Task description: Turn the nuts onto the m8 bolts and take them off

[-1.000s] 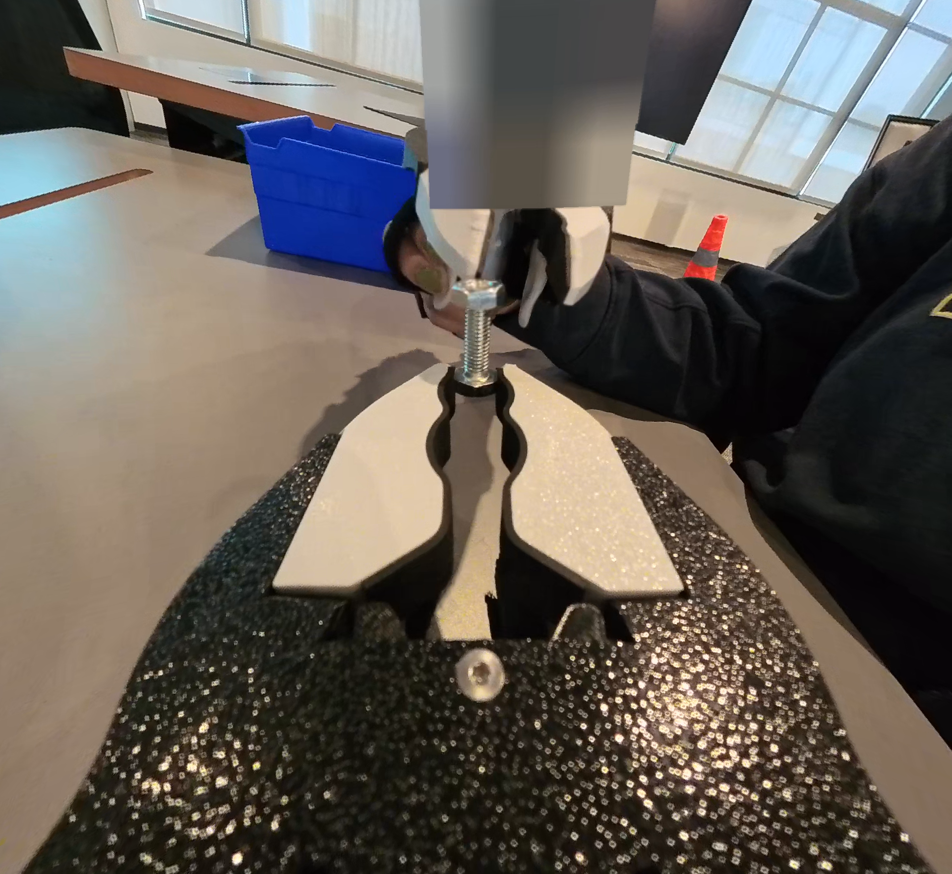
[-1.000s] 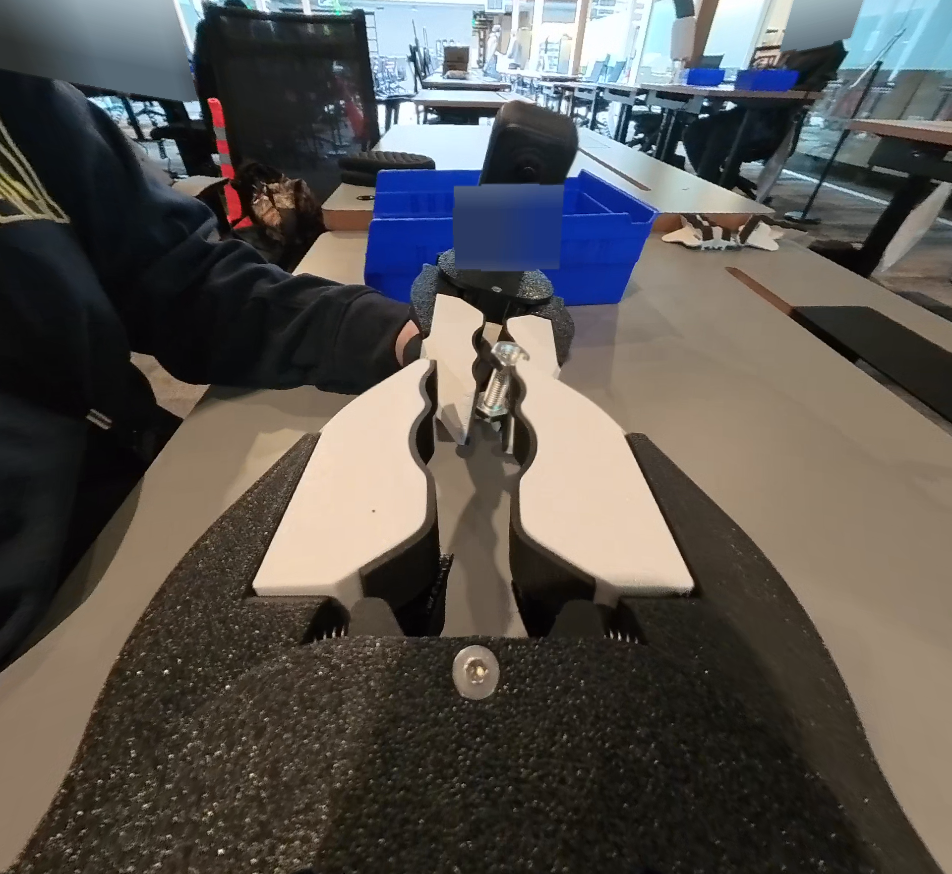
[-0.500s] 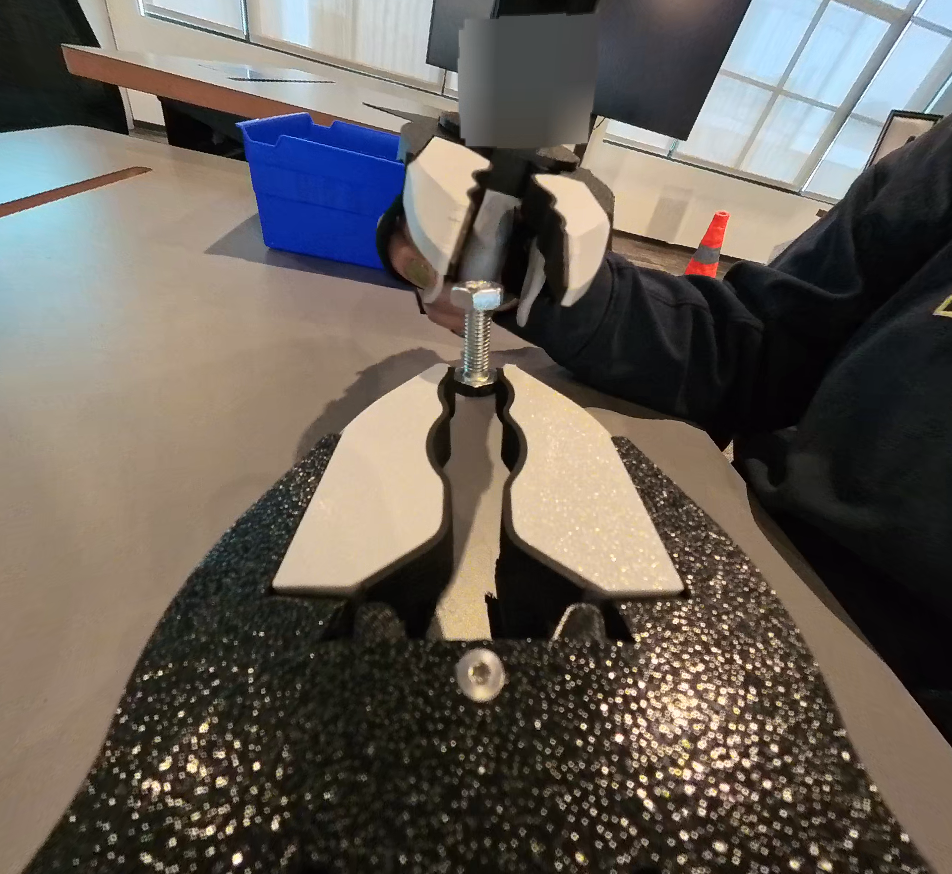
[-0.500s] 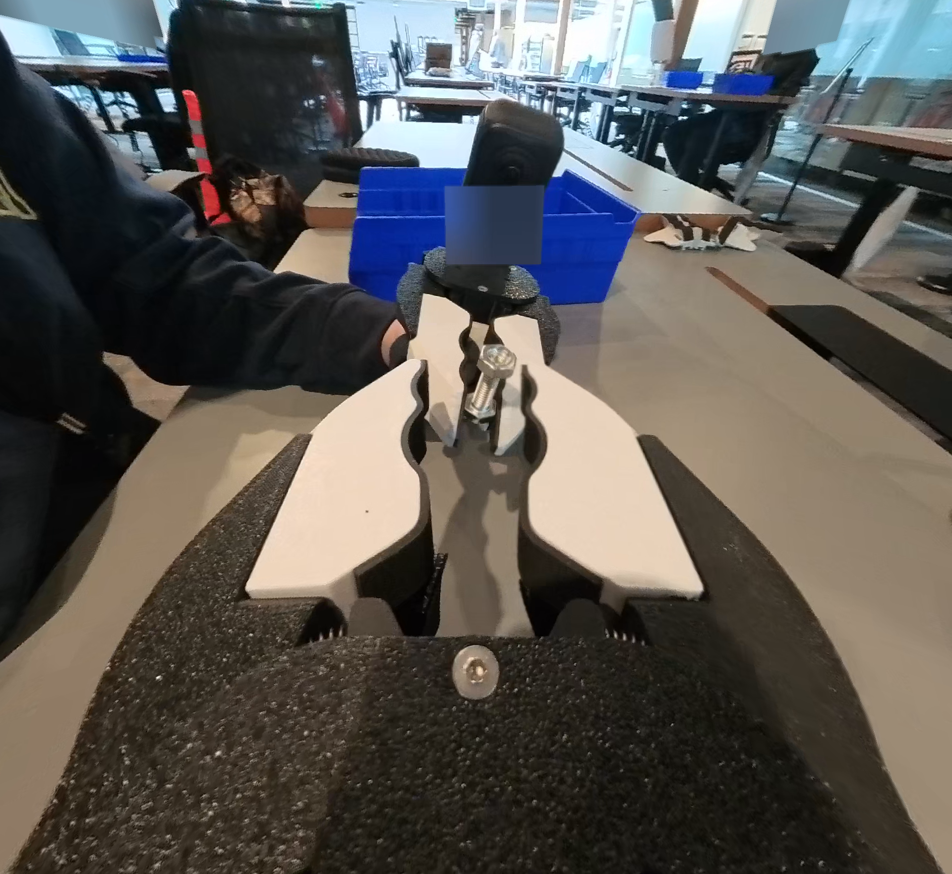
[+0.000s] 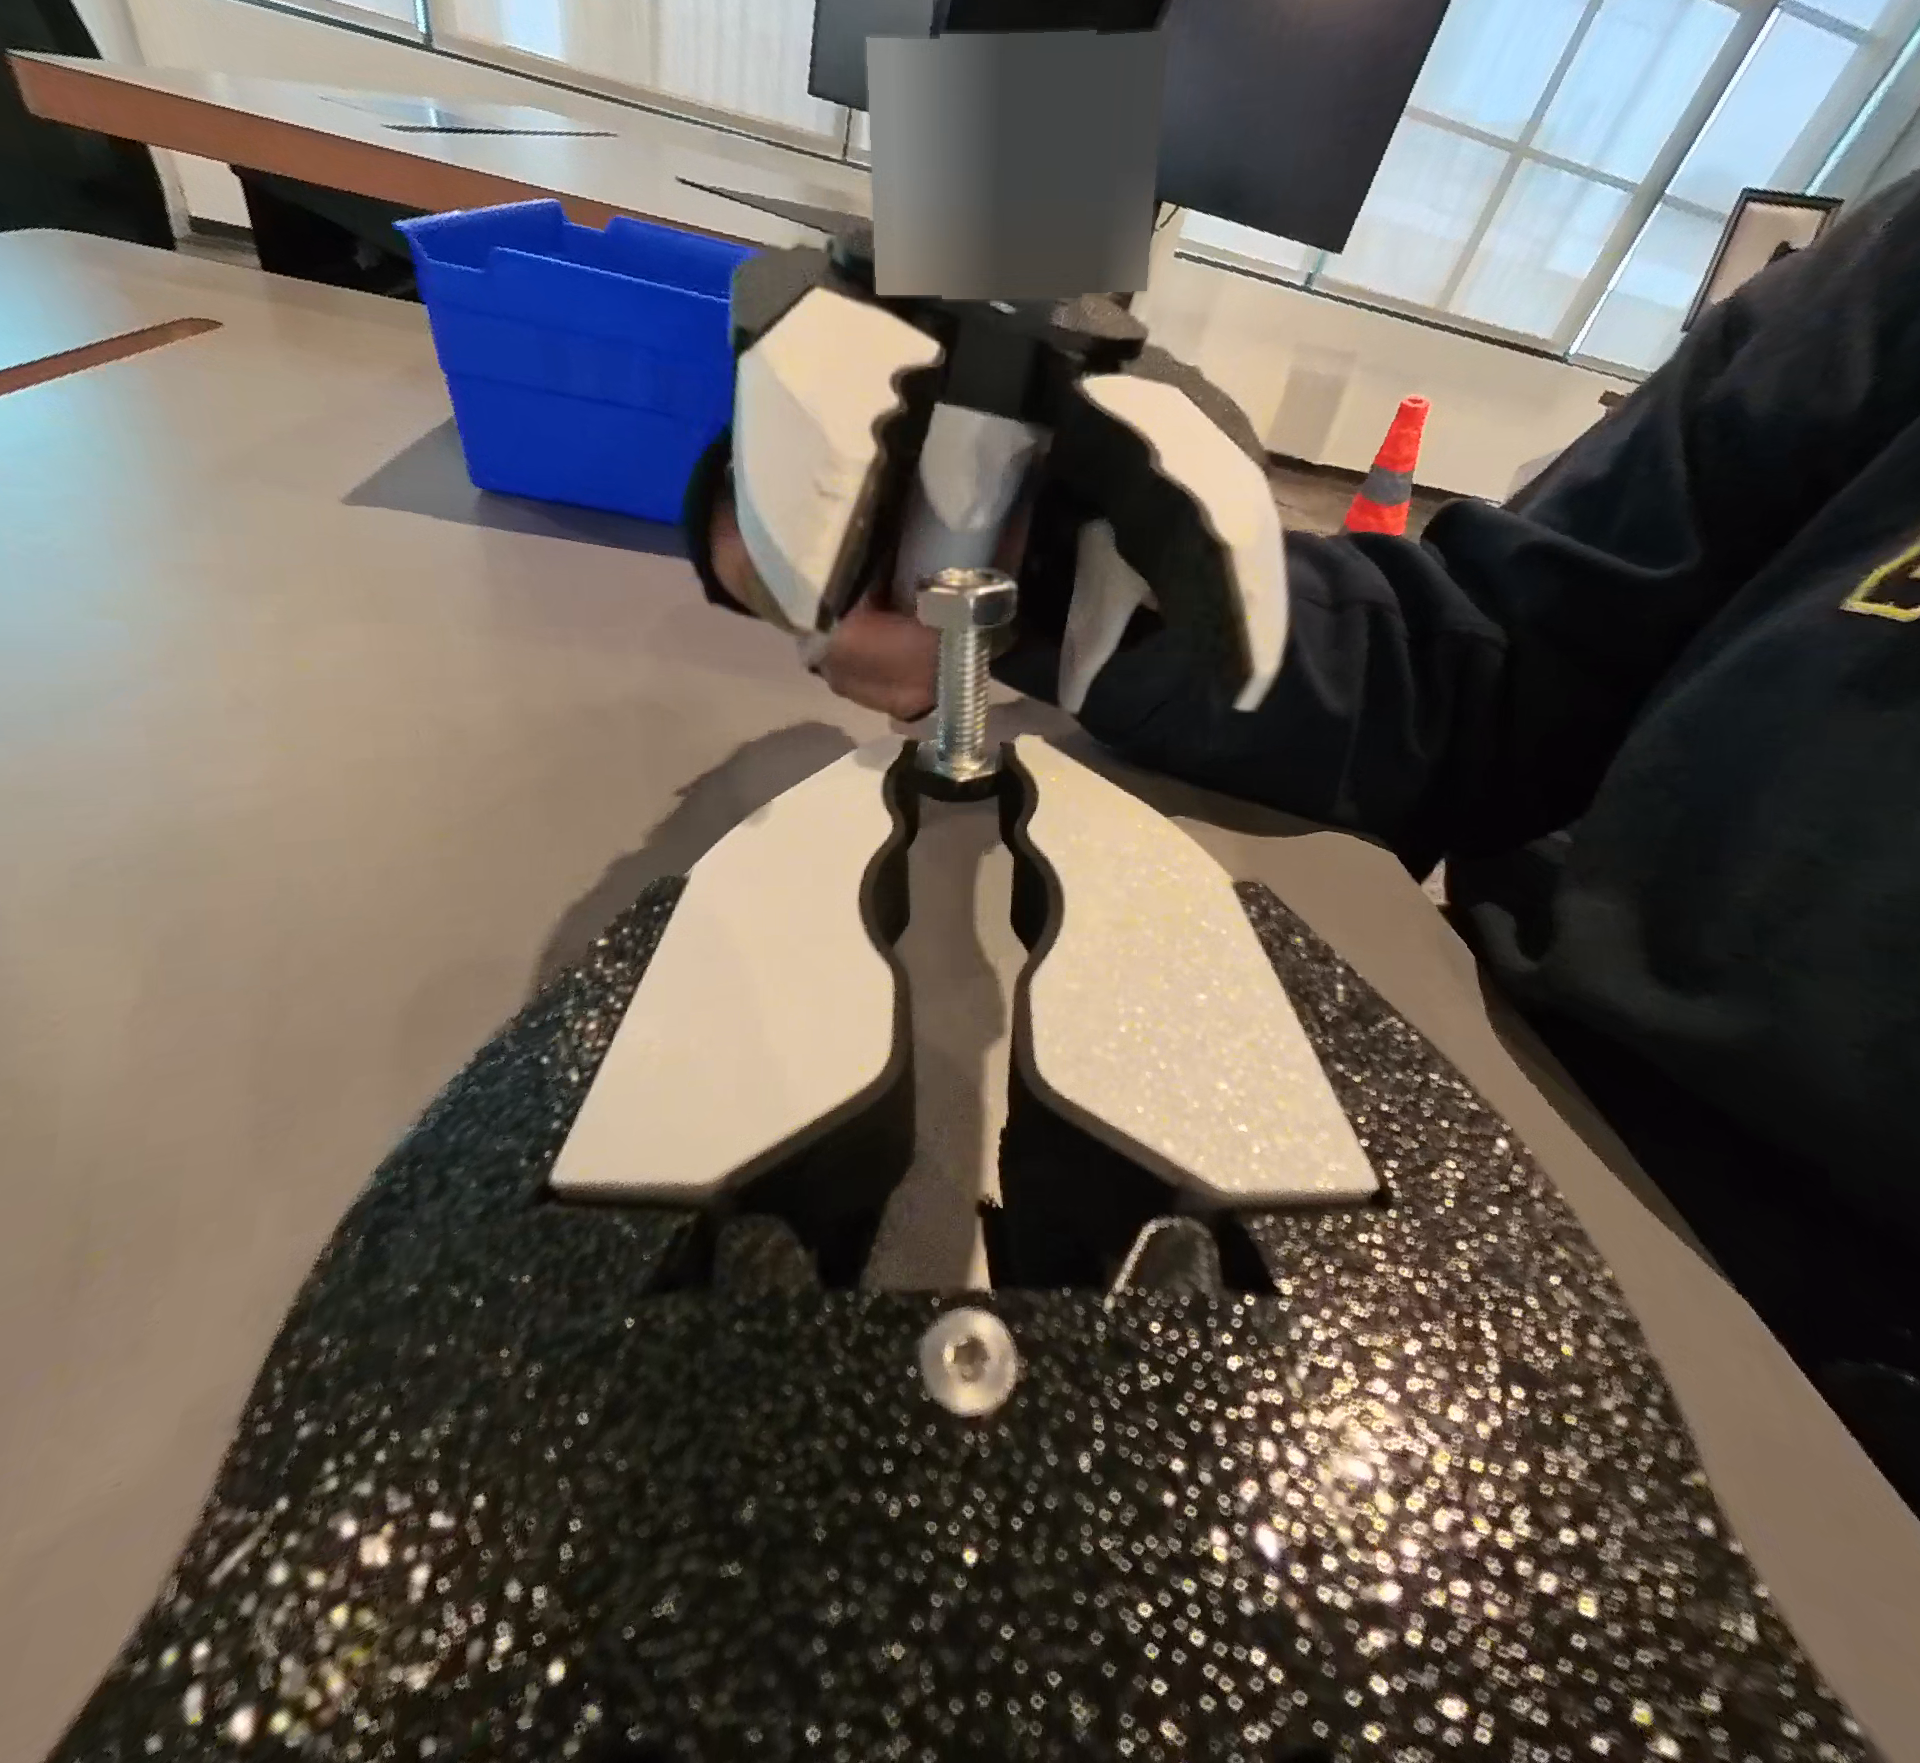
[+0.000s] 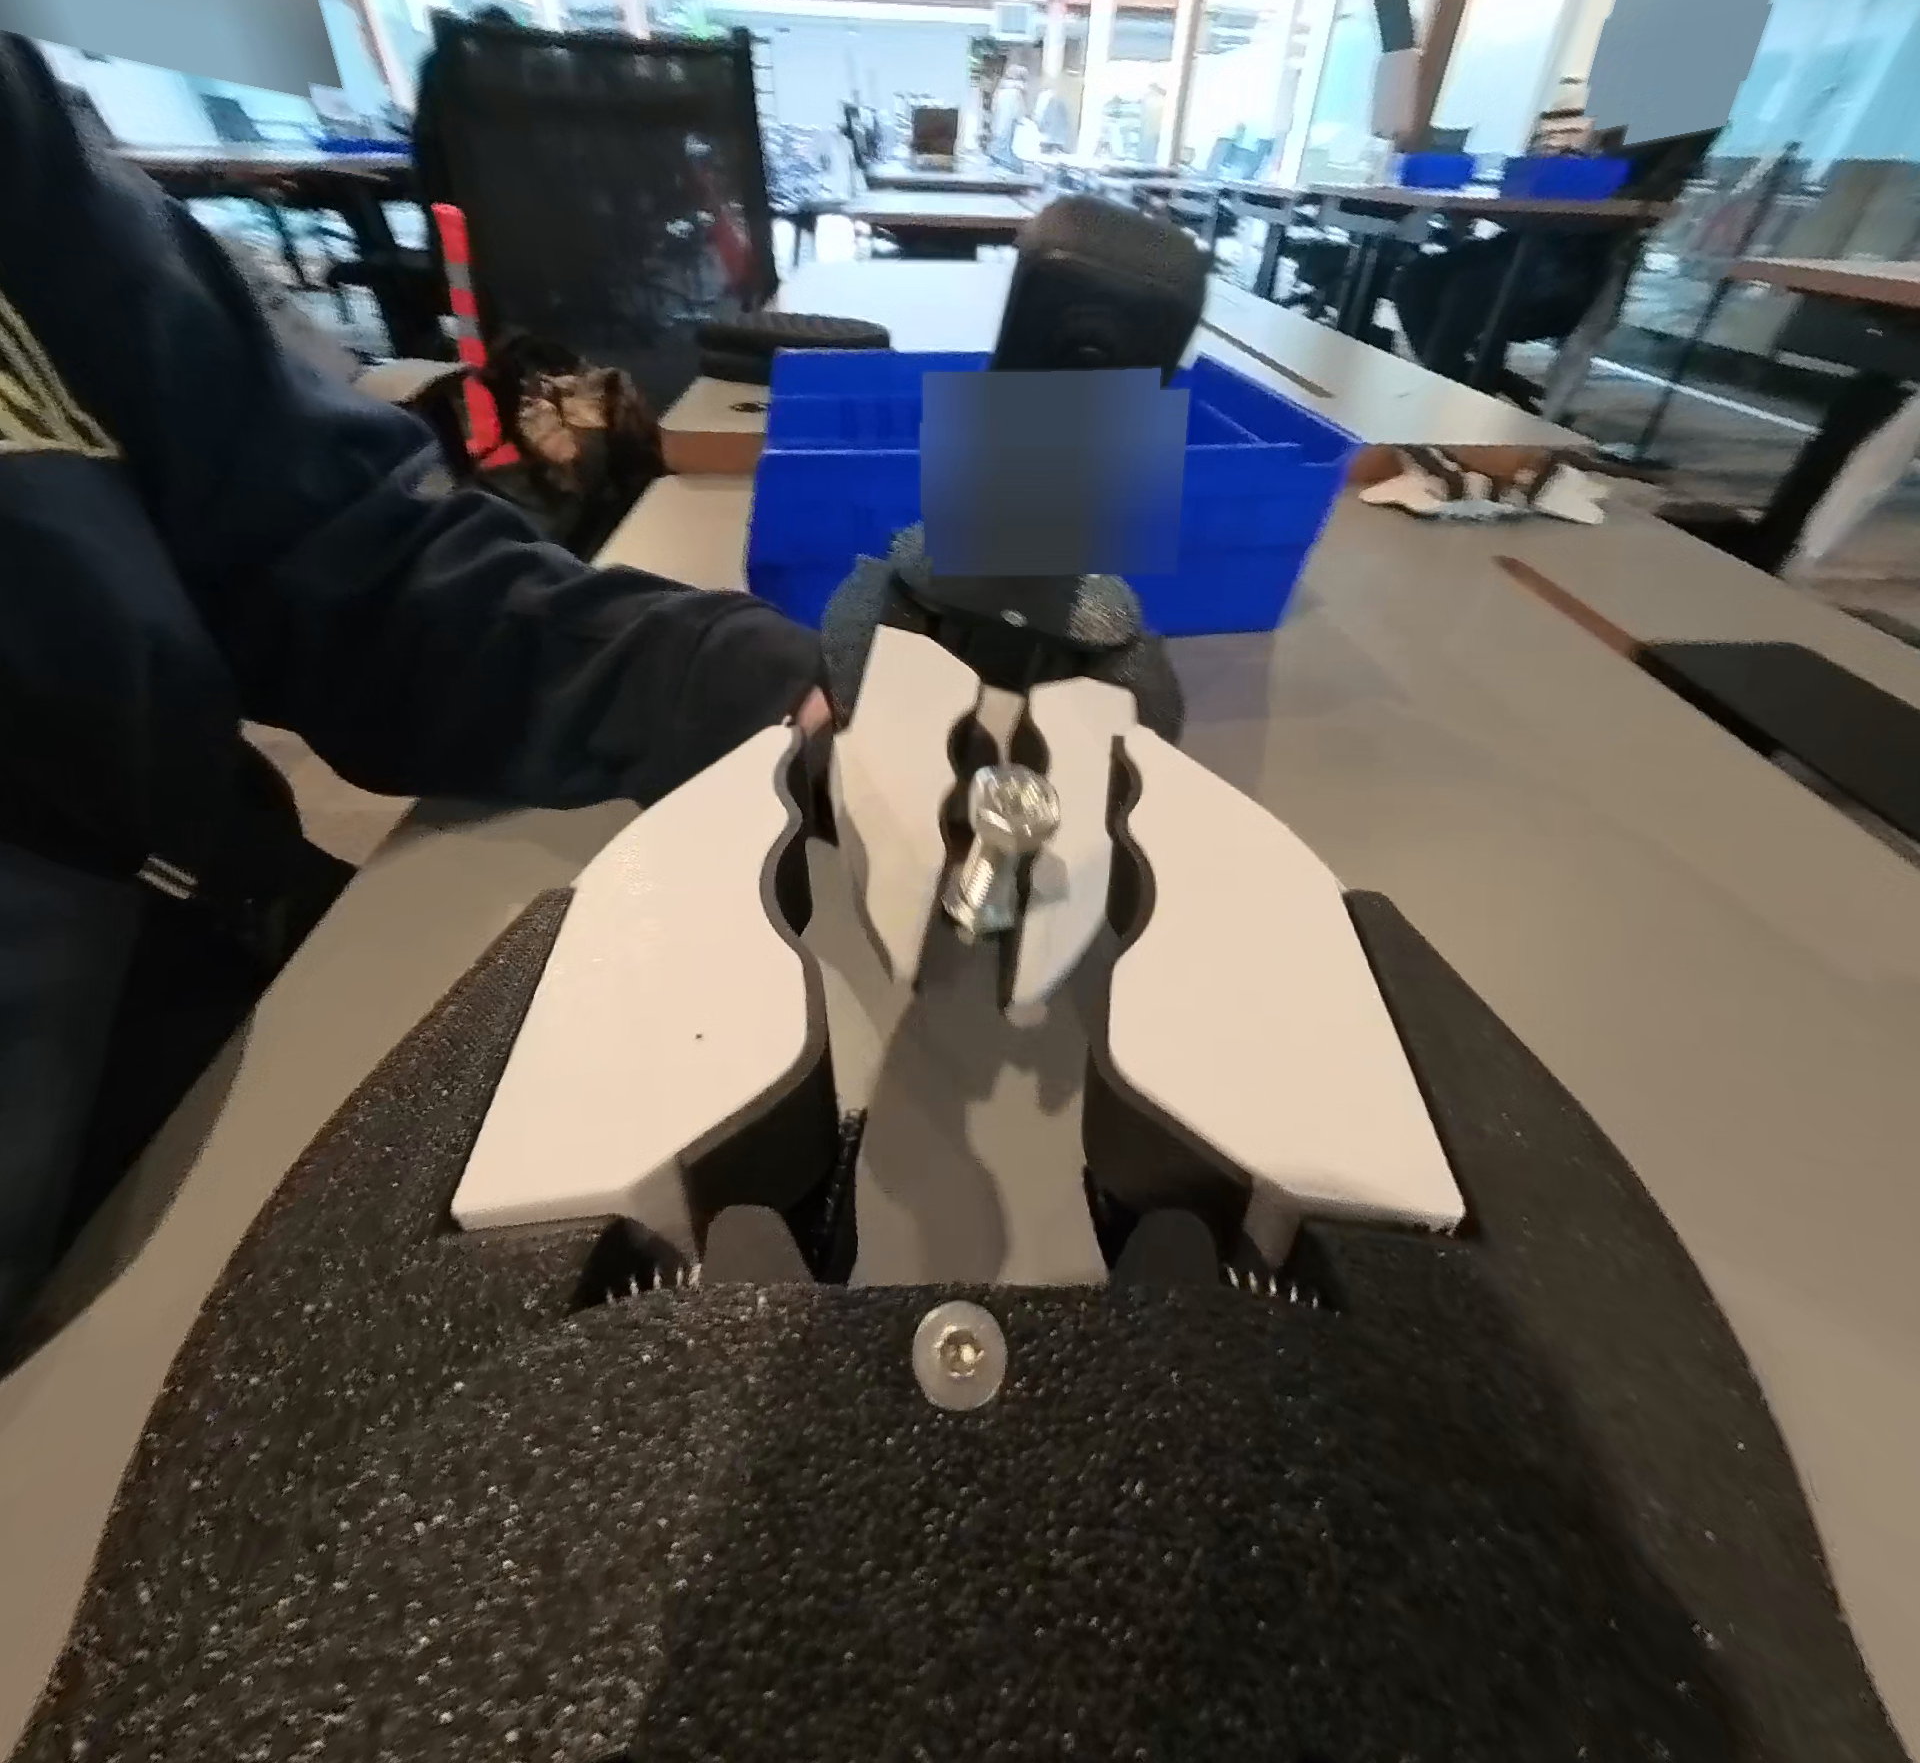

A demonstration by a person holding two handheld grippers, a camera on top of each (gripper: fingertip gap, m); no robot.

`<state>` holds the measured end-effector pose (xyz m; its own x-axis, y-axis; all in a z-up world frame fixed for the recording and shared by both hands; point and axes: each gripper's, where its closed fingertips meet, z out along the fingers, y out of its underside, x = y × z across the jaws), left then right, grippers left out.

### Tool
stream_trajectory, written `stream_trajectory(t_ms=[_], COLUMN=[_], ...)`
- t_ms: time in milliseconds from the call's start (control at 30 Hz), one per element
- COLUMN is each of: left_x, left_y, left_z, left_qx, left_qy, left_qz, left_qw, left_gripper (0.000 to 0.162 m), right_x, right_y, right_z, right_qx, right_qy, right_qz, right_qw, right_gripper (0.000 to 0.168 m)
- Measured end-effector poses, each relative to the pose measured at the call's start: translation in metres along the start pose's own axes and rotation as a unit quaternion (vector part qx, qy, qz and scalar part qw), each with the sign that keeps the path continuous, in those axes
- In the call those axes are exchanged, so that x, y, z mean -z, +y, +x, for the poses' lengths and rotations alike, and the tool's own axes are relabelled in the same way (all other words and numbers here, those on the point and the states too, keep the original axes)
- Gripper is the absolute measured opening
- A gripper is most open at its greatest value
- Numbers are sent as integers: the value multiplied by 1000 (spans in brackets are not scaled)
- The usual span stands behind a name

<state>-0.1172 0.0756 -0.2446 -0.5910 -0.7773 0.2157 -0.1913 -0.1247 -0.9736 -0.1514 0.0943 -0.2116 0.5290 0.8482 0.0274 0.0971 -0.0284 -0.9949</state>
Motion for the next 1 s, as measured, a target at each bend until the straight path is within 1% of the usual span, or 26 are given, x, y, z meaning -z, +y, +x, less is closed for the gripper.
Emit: stream_trajectory(t_ms=[200, 333, 400, 467, 567, 667, 700, 733, 800, 867, 933, 1000], left_x=[-1, 9, 15, 15, 6, -2, -2, 1, 10, 21, 25, 20], left_y=[-2, -7, -9, -10, -6, -2, -3, -4, -8, -13, -10, -11], left_z=[3, -4, -8, -7, 0, 4, 4, 2, -3, -10, -13, -8], left_qx=[-1, -1, 3, 6, 6, 2, 2, 1, -1, 0, -12, -10], left_qy=[7, -12, -22, -18, 1, 10, 8, 3, -11, -33, -49, -34], left_qz=[5, 20, 28, 31, 19, 7, 8, 12, 23, 35, 20, 24], left_qw=[1000, 1000, 999, 999, 1000, 1000, 1000, 1000, 1000, 999, 999, 999], left_gripper=[14, 14, 14, 14, 14, 14, 14, 14, 14, 14, 14, 14], right_x=[-8, 7, 16, 16, 1, -10, -11, -9, 0, 12, 16, 10], right_y=[3, 1, -5, -10, -5, -5, -3, -1, 0, -6, -14, -12], right_z=[-7, -2, 4, 7, 4, -4, -6, -7, -4, 0, 5, 5], right_qx=[-3, -8, -10, -13, -6, -2, 0, 2, -7, -16, -12, -7], right_qy=[-19, -11, 2, 12, 9, -8, -12, -16, -13, -11, 5, 10], right_qz=[-5, -7, 14, 28, 17, 16, 9, 2, -2, 16, 43, 34], right_qw=[1000, 1000, 1000, 999, 1000, 1000, 1000, 1000, 1000, 1000, 999, 999], right_gripper=[54, 48, 45, 51, 61, 63, 62, 58, 56, 46, 52, 59])
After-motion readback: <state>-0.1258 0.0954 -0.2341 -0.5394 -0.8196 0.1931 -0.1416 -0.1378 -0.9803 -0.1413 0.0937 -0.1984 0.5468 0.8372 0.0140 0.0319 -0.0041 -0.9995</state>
